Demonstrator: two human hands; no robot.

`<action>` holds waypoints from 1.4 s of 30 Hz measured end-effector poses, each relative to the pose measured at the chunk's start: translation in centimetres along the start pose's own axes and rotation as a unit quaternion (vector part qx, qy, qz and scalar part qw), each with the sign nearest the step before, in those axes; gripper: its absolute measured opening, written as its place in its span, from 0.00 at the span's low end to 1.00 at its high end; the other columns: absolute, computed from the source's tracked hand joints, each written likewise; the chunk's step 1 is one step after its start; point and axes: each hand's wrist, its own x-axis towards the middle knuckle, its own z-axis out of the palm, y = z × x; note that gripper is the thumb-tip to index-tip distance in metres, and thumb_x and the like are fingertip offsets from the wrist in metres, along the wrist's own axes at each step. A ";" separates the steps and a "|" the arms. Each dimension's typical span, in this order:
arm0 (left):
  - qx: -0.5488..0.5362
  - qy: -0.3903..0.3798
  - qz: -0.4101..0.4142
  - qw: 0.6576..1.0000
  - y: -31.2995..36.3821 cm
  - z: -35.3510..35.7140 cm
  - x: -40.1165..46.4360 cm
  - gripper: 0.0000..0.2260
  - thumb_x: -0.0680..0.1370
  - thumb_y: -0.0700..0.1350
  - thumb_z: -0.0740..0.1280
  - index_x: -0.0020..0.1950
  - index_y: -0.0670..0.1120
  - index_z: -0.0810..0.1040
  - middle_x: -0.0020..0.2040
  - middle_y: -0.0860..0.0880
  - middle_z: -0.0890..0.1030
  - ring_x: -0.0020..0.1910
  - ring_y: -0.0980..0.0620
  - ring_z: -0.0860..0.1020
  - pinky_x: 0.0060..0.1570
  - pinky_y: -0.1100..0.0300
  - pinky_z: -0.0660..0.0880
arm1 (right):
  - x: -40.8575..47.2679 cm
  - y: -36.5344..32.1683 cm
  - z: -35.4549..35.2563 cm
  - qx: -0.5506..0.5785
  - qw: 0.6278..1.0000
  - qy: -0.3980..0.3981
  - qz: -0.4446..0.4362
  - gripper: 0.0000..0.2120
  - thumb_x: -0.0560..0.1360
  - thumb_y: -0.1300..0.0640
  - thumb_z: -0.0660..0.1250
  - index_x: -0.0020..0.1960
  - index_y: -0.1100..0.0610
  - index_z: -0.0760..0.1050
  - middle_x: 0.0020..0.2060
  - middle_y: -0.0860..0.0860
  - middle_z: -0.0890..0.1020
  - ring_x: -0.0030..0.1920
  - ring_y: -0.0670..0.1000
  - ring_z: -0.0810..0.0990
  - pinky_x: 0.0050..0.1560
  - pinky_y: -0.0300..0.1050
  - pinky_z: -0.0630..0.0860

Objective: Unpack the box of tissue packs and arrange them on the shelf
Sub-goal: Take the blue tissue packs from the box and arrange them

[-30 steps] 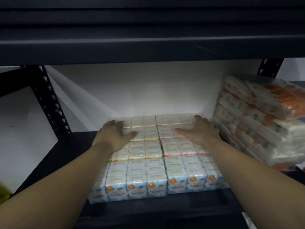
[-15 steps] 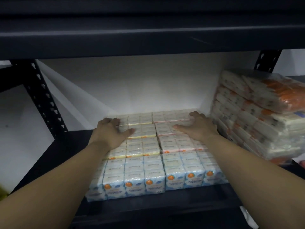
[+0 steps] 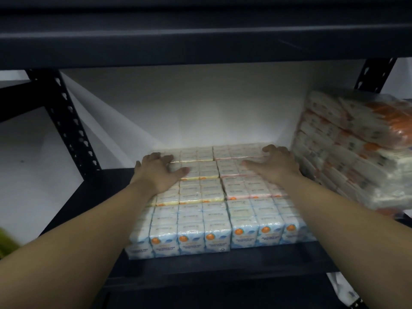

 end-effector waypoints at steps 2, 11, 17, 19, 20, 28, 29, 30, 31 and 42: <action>-0.025 0.009 -0.009 1.000 -0.1 -0.4 -0.1 0.43 0.70 0.82 0.54 0.79 0.59 0.66 0.81 0.48 0.63 0.80 0.43 0.59 0.78 0.36 0.52 | 0.0 -0.1 -0.6 0.084 0.996 0.021 0.018 0.45 0.61 0.20 0.68 0.69 0.46 0.74 0.69 0.51 0.75 0.69 0.57 0.74 0.68 0.54 0.73; -0.052 -0.038 0.046 0.997 4.9 -0.4 -3.4 0.37 0.75 0.74 0.58 0.77 0.53 0.72 0.77 0.52 0.72 0.74 0.47 0.71 0.72 0.50 0.69 | -4.4 -2.0 -0.6 -0.019 0.984 -0.098 -0.147 0.35 0.76 0.32 0.66 0.77 0.49 0.70 0.78 0.48 0.69 0.77 0.53 0.68 0.76 0.49 0.65; -0.018 -0.034 0.079 0.996 5.5 0.4 -4.7 0.32 0.83 0.68 0.51 0.81 0.52 0.64 0.83 0.49 0.61 0.82 0.46 0.57 0.81 0.45 0.52 | -5.7 -1.3 0.6 -0.082 0.975 -0.101 -0.179 0.36 0.80 0.28 0.53 0.82 0.45 0.60 0.83 0.47 0.57 0.82 0.52 0.54 0.81 0.53 0.50; -0.027 -0.028 0.065 0.997 6.1 -0.1 -5.5 0.30 0.83 0.67 0.53 0.80 0.52 0.67 0.80 0.49 0.66 0.80 0.45 0.61 0.80 0.45 0.56 | -5.5 -1.3 0.8 -0.104 0.970 -0.111 -0.190 0.35 0.81 0.29 0.51 0.83 0.45 0.58 0.84 0.47 0.55 0.83 0.52 0.52 0.81 0.55 0.48; -0.034 -0.019 0.055 0.998 6.5 -0.3 -5.9 0.30 0.82 0.67 0.54 0.79 0.51 0.68 0.78 0.48 0.70 0.78 0.44 0.64 0.78 0.45 0.59 | -5.5 -1.3 0.8 -0.108 0.968 -0.115 -0.194 0.35 0.81 0.29 0.50 0.83 0.45 0.57 0.84 0.47 0.54 0.83 0.52 0.52 0.81 0.55 0.48; -0.047 -0.029 0.020 0.998 7.4 -1.4 -6.9 0.29 0.82 0.66 0.57 0.76 0.50 0.69 0.74 0.46 0.72 0.76 0.42 0.66 0.76 0.45 0.62 | -5.8 -1.4 0.6 -0.123 0.963 -0.118 -0.210 0.35 0.81 0.29 0.48 0.83 0.44 0.56 0.84 0.46 0.53 0.83 0.51 0.51 0.80 0.55 0.48; -0.039 -0.031 0.026 0.998 7.3 -1.3 -6.7 0.29 0.82 0.66 0.57 0.77 0.49 0.68 0.75 0.46 0.71 0.76 0.41 0.65 0.76 0.45 0.61 | -5.9 -1.4 0.6 -0.116 0.964 -0.113 -0.210 0.34 0.82 0.29 0.48 0.83 0.44 0.57 0.84 0.46 0.54 0.83 0.51 0.52 0.80 0.55 0.48; -0.035 -0.033 0.033 0.998 7.2 -1.3 -6.6 0.30 0.82 0.66 0.56 0.78 0.49 0.68 0.76 0.45 0.70 0.77 0.41 0.65 0.77 0.45 0.61 | -6.1 -1.4 0.6 -0.105 0.966 -0.106 -0.210 0.34 0.82 0.29 0.49 0.82 0.43 0.59 0.83 0.46 0.56 0.83 0.51 0.53 0.80 0.54 0.50; -0.036 -0.035 0.038 0.998 7.0 -1.1 -6.3 0.31 0.82 0.66 0.56 0.78 0.49 0.67 0.77 0.45 0.69 0.77 0.41 0.64 0.77 0.44 0.60 | -6.1 -1.5 0.6 -0.080 0.971 -0.097 -0.204 0.33 0.81 0.29 0.51 0.81 0.43 0.62 0.82 0.46 0.59 0.82 0.52 0.56 0.80 0.54 0.52; -0.078 -0.021 0.141 0.987 6.4 0.2 -9.6 0.29 0.79 0.70 0.60 0.76 0.57 0.74 0.80 0.55 0.68 0.77 0.51 0.68 0.75 0.51 0.67 | -10.0 -1.2 -0.5 -0.107 0.961 -0.112 -0.228 0.34 0.79 0.29 0.58 0.77 0.47 0.70 0.78 0.49 0.68 0.76 0.55 0.66 0.75 0.53 0.63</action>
